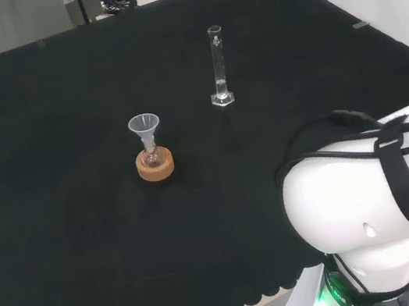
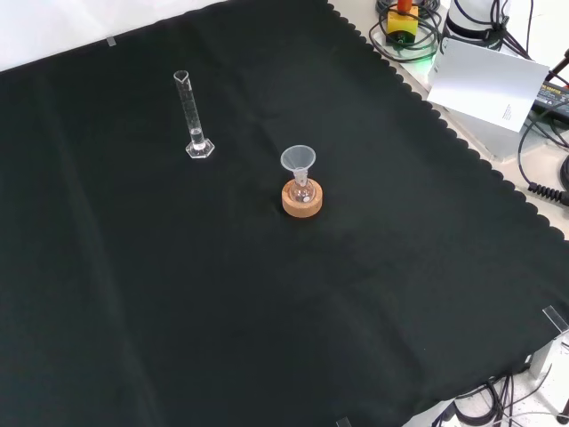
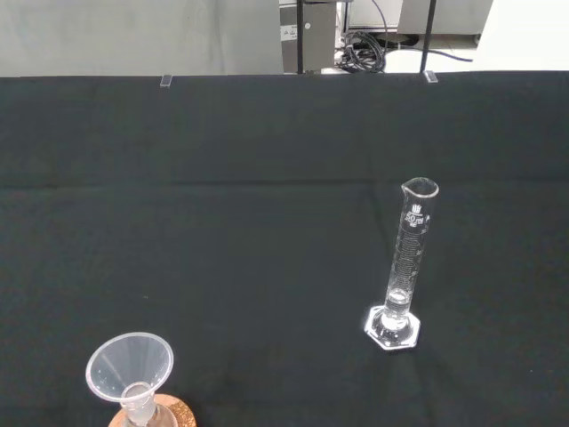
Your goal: Pick up the graduated cylinder.
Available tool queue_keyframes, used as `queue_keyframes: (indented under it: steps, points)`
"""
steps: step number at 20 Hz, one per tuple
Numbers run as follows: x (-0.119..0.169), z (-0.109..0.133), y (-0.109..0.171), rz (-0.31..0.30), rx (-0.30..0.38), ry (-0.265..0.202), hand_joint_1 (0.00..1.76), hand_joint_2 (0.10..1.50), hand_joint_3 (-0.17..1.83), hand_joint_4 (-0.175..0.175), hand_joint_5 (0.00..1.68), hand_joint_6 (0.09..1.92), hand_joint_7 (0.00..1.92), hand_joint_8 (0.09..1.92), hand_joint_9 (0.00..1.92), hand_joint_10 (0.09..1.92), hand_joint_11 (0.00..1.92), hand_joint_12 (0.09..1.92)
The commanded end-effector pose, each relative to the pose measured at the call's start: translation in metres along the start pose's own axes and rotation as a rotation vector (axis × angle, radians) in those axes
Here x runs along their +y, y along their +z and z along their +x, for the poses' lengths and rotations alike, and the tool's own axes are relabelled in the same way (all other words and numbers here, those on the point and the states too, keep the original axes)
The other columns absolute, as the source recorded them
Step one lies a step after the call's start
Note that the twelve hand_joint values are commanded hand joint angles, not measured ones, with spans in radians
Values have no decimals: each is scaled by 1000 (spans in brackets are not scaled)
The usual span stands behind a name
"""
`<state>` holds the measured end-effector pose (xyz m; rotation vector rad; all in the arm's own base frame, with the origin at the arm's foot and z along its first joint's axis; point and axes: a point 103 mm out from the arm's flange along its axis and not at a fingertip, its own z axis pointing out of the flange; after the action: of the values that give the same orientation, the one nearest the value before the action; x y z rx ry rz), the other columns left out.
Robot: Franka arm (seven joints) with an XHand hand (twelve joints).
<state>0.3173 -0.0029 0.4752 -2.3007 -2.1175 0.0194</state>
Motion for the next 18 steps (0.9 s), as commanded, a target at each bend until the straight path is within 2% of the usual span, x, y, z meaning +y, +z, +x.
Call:
queue_keyframes:
  steps: [1,8,18]
  points:
    - [3,-15,4,-5,-12,19,91,1385,28,-22,225,87,0,389,125,663,0,1398]
    - [21,-45,31,22,17,53,94,1384,28,-23,226,87,0,393,126,669,0,1398]
    - [48,-72,70,33,64,68,119,1378,25,-30,230,87,0,409,135,682,0,1401]
